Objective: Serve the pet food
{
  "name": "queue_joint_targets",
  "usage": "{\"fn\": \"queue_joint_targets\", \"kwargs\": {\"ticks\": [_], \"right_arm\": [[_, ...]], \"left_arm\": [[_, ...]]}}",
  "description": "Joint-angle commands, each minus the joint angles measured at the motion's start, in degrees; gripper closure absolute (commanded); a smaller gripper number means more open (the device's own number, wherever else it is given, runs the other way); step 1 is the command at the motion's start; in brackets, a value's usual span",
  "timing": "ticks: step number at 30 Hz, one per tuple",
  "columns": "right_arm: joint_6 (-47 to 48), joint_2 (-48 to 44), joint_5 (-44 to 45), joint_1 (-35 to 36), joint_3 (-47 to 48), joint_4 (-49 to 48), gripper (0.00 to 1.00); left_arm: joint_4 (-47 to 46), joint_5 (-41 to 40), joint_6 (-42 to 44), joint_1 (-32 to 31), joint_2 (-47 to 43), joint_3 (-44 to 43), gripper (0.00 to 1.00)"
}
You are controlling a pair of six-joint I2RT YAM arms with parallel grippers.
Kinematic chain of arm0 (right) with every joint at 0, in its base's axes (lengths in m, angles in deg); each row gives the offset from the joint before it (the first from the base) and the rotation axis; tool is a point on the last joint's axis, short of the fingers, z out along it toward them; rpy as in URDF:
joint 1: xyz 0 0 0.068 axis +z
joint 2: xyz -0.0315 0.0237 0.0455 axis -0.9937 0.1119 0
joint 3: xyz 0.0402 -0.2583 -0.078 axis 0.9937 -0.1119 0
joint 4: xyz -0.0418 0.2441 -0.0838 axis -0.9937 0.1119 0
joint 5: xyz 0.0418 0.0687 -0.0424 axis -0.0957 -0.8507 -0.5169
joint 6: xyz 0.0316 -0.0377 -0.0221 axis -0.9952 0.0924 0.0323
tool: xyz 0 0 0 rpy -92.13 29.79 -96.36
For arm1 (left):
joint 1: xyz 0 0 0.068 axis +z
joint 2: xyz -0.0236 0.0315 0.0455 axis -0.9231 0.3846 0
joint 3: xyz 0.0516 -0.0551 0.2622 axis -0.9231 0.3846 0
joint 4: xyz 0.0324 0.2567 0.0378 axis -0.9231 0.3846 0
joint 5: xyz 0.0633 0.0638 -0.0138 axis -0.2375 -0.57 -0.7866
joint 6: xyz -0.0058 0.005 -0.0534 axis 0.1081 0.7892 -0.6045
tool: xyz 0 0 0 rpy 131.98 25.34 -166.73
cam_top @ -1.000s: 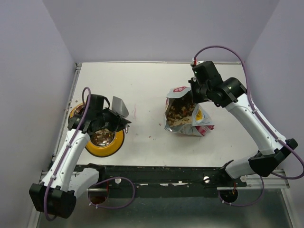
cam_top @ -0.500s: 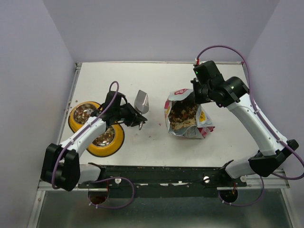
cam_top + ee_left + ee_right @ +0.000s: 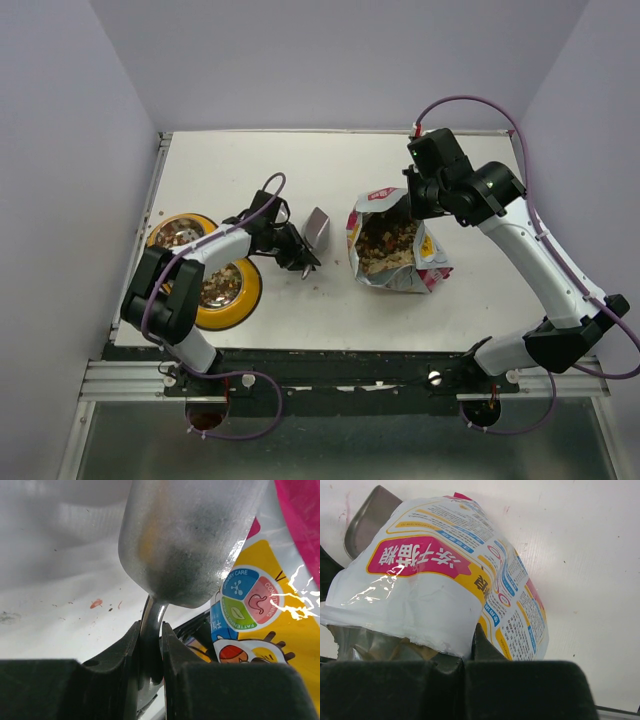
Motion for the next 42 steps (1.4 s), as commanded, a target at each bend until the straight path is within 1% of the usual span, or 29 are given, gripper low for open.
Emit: {"fn": "queue_joint_targets", "kwargs": {"ticks": [1,4,6,7,9,11,12,14,16,17,19,21,24,27,28,29,33,36,39,40,42], "right_arm": [[-1.11,-3.86,0.72,0.05,2.74,-7.8,0.99],[-0.67,-3.86,0.54,0.14,2.64,-8.24,0.99],[-0.23,-3.6,0.37,0.05,3.08,-8.15,0.99],[-0.14,-3.51,0.19,0.05,2.91,-8.15,0.99],[0.12,-3.69,-0.33,0.05,2.38,-8.42,0.99],[0.04,-4.12,-0.51,0.14,1.42,-9.29,0.99],[-0.05,-4.3,-0.34,0.05,0.89,-9.64,0.99],[-0.49,-3.87,-0.34,0.05,1.67,-8.95,1.0],[-0.32,-4.74,-0.16,0.05,-0.24,-9.82,0.99],[-0.06,-5.35,-0.07,0.05,-1.73,-10.26,0.99],[0.21,-5.71,0.01,0.14,-2.63,-9.83,0.99],[0.3,-5.97,0.19,0.05,-3.06,-9.73,0.99],[1.09,-6.06,-0.6,0.05,-2.89,-10.35,0.99],[1.88,-5.88,-1.21,0.05,-2.54,-10.44,0.99],[2.05,-5.97,-1.04,0.05,-2.45,-10.61,0.99],[2.06,-5.8,-0.95,0.05,-2.28,-10.53,0.99],[1.97,-5.27,-2.27,0.05,-0.26,-9.56,0.99],[1.71,-5.44,-2.62,0.05,0.01,-9.21,0.99],[1.01,-5.53,-2.71,0.05,0.36,-8.6,0.99],[0.91,-5.62,-2.8,0.14,0.27,-8.51,0.99],[0.39,-5.8,-3.15,0.05,0.18,-8.33,0.99]], "left_arm": [[3.04,-1.8,3.43,-2.79,0.32,-2.33,0.75],[5.77,-3.12,3.08,-3.23,0.5,-1.45,0.6],[7.26,-4.18,3.6,-3.05,-0.2,-1.28,0.54],[7.36,-4.71,4.04,-3.14,-0.82,-1.19,0.54],[8.4,-6.28,4.22,-2.97,-2.05,-1.01,0.59],[12.78,-8.22,4.75,-2.53,-2.23,-2.32,0.59],[15.85,-9.88,5.44,-2.61,-2.49,-3.63,0.56],[22.45,-13.4,5.71,-2.88,-4.85,-5.92,0.43],[23.53,-15.25,6.15,-3.4,-9.41,-6.46,0.33],[23.62,-15.26,6.07,-3.75,-11.7,-6.81,0.3],[23.09,-12.72,6.16,-4.98,-16.79,-8.65,0.27],[22.13,-10.52,6.59,-7.7,-20.23,-12.68,0.26],[22.73,-12.96,9.4,-13.67,-22.44,-21.2,0.25],[25.55,-20.77,10.55,-20.43,-22.27,-27.45,0.14],[25.9,-22.62,11.07,-22.28,-21.83,-28.34,0.09],[27.04,-24.99,11.25,-23.61,-21.04,-29.3,0.07],[33.62,-30.62,12.65,-27.3,-14.02,-35.18,0.06],[34.69,-32.13,15.29,-29.85,-8.14,-39.84,0.09],[37.49,-33.36,15.56,-30.12,-2.42,-45.64,0.18],[39.51,-35.97,15.47,-30.12,-0.14,-48.27,0.23],[43.11,-38.63,15.47,-30.21,4.08,-54.15,0.36]]}}
